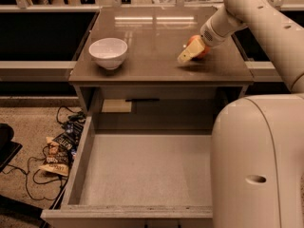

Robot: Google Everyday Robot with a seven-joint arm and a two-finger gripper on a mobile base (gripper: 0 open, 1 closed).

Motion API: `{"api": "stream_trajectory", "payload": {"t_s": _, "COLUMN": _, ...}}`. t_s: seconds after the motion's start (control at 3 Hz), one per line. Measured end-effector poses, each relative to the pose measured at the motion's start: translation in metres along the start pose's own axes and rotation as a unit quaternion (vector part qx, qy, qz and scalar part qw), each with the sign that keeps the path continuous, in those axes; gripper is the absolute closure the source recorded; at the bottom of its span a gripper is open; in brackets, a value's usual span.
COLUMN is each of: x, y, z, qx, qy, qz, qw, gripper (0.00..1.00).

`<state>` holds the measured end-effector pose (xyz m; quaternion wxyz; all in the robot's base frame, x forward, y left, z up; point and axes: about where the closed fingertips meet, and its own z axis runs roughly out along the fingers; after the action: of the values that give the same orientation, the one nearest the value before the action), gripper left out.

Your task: Pick apple from top drawer and place on counter

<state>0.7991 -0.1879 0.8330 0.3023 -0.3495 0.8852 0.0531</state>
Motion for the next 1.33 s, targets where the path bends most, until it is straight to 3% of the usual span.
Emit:
{"api": "stream_trajectory", "payload": {"t_s": 0.33, "x": -0.008, "y": 0.001, "z": -0.029, "qx": 0.012, "qy": -0.007, "qz": -0.002, "qw": 0.9999, "gripper": 0.00}}
{"api": "stream_trajectory", "payload": {"t_s": 0.67, "x": -0.003, "y": -0.002, "z": -0.091, "qx": 0.036, "qy": -0.030, "qz": 0.011, "qw": 0.9988, "gripper": 0.00}}
{"api": "stream_trajectory", "payload": {"t_s": 1.0, "x": 0.017, "y": 0.004, "z": -0.170, "qx": 0.053, "qy": -0.099, "qz": 0.038, "qw": 0.9929, "gripper": 0.00}}
{"api": "stream_trajectory", "payload": {"t_s": 1.33, "x": 0.028, "y": 0.033, "z": -0.238, "qx": 0.063, "qy": -0.196, "qz": 0.058, "qw": 0.9768, "gripper": 0.00}}
